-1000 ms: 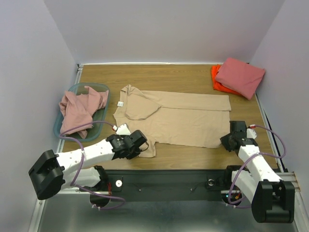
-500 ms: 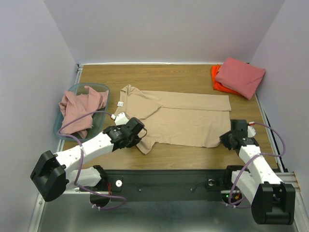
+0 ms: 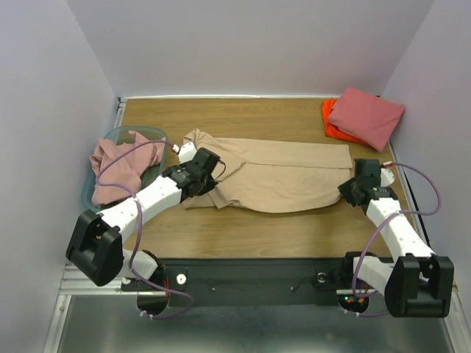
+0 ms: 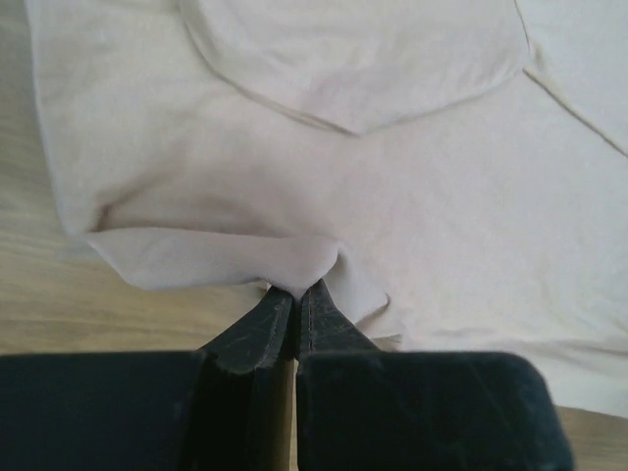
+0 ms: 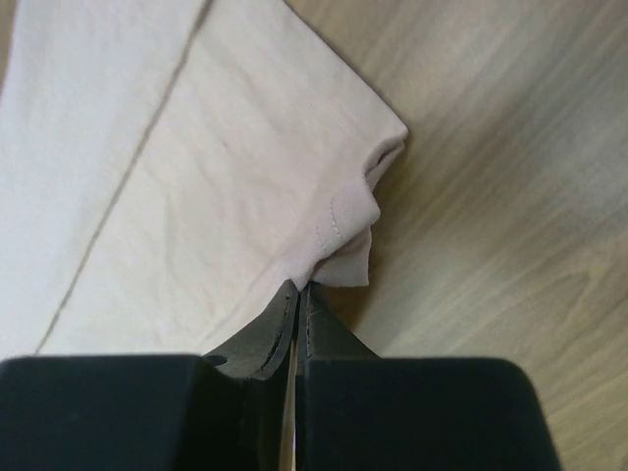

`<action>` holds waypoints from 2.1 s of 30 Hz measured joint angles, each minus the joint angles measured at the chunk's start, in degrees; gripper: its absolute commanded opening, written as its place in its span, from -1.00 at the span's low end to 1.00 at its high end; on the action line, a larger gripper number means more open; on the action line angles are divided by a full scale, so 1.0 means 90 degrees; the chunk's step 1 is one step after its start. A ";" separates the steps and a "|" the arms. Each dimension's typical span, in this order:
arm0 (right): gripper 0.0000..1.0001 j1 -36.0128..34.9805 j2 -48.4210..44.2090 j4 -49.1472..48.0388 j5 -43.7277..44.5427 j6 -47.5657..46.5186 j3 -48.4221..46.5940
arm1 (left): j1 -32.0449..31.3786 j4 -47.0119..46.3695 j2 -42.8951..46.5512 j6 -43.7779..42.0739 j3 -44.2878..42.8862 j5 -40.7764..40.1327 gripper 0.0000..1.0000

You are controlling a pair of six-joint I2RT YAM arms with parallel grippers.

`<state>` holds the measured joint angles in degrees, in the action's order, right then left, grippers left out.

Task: Fold and stack the t-shirts
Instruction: Fold the tshirt

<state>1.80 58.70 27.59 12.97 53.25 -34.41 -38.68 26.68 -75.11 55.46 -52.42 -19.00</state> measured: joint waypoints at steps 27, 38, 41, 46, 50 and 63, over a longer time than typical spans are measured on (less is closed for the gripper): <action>-0.89 0.0000 0.2936 -0.0529 0.0685 -0.0401 -0.2198 | 0.1705 -0.0517 -0.2436 -0.1469 -0.2125 0.0267 -1.00; 0.37 0.0000 0.4619 -0.0612 0.0673 -0.0750 -0.3439 | 0.2023 -0.0486 -0.3463 -0.1654 -0.2878 0.0362 0.26; 0.70 0.0000 0.4728 -0.0600 0.0644 -0.0899 -0.3597 | 0.2108 -0.0495 -0.3762 -0.1705 -0.3174 0.0374 0.97; 0.88 0.0000 0.4444 -0.0607 0.0435 -0.1161 -0.3648 | 0.2176 -0.0517 -0.3735 -0.1734 -0.3191 0.0488 0.97; 1.00 0.0000 0.3718 -0.0651 -0.0032 -0.1336 -0.3390 | 0.2152 -0.0729 -0.3364 -0.1732 -0.2912 0.0772 0.97; 1.00 -0.0107 0.3660 -0.0882 -0.1812 -0.1931 -0.2662 | 0.1549 -0.1423 -0.2402 -0.1511 -0.1610 0.1608 0.97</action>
<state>0.84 91.64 19.66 -3.33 35.88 -58.37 -24.73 13.87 -96.73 41.87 -66.92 -4.54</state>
